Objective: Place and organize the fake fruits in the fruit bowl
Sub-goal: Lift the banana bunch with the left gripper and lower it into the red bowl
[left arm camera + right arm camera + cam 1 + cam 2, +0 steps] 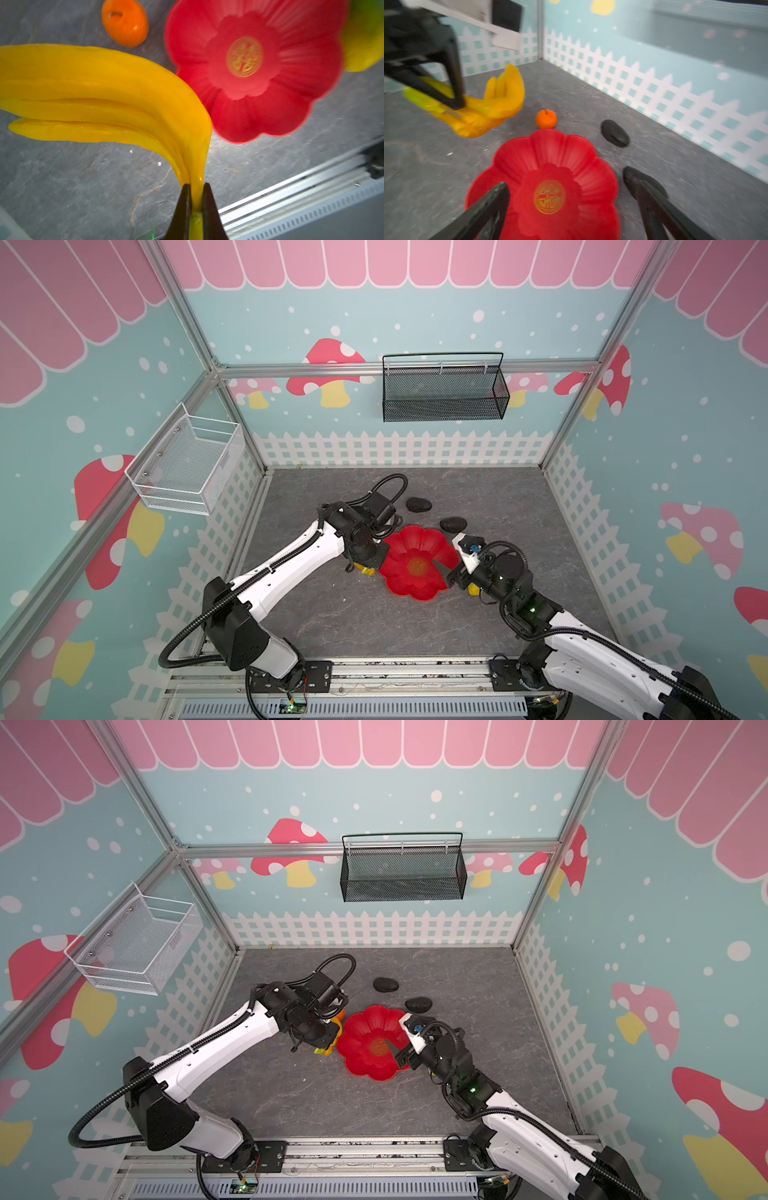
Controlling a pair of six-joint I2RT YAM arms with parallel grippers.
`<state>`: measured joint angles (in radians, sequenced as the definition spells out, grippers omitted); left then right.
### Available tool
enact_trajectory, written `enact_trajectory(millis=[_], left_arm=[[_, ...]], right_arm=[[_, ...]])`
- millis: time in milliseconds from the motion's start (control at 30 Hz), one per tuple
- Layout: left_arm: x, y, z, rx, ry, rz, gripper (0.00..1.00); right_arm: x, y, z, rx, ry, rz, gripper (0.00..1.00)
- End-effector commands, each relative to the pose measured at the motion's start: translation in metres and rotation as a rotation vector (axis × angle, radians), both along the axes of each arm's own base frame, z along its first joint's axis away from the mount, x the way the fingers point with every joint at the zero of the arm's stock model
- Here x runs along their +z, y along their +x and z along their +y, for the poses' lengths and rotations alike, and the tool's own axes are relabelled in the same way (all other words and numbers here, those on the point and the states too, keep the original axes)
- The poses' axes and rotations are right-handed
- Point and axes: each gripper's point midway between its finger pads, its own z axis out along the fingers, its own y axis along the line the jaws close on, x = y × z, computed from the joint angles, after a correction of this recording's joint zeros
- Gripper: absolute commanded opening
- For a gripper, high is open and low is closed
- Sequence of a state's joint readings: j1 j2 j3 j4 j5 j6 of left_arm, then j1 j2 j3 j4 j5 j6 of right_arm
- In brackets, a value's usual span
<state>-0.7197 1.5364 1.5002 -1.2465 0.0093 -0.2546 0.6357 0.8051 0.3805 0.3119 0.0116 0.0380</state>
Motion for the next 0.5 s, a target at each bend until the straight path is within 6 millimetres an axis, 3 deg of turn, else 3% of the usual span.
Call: enact_trajectory(millis=[0, 133, 233, 467], left_arm=[[0.013, -0.012, -0.042, -0.068, -0.109, 0.078, 0.00], [0.011, -0.020, -0.089, -0.175, -0.124, 0.145, 0.00], [0.004, -0.021, -0.113, -0.230, -0.103, 0.178, 0.00], [-0.023, -0.030, -0.135, -0.274, -0.047, 0.265, 0.00]], right_arm=[[-0.006, 0.018, -0.045, -0.201, 0.087, 0.078, 0.98], [-0.006, 0.019, -0.062, -0.267, 0.115, 0.100, 0.98], [-0.005, 0.018, -0.070, -0.304, 0.118, 0.088, 0.98], [0.000, 0.017, -0.087, -0.375, 0.141, 0.065, 0.98]])
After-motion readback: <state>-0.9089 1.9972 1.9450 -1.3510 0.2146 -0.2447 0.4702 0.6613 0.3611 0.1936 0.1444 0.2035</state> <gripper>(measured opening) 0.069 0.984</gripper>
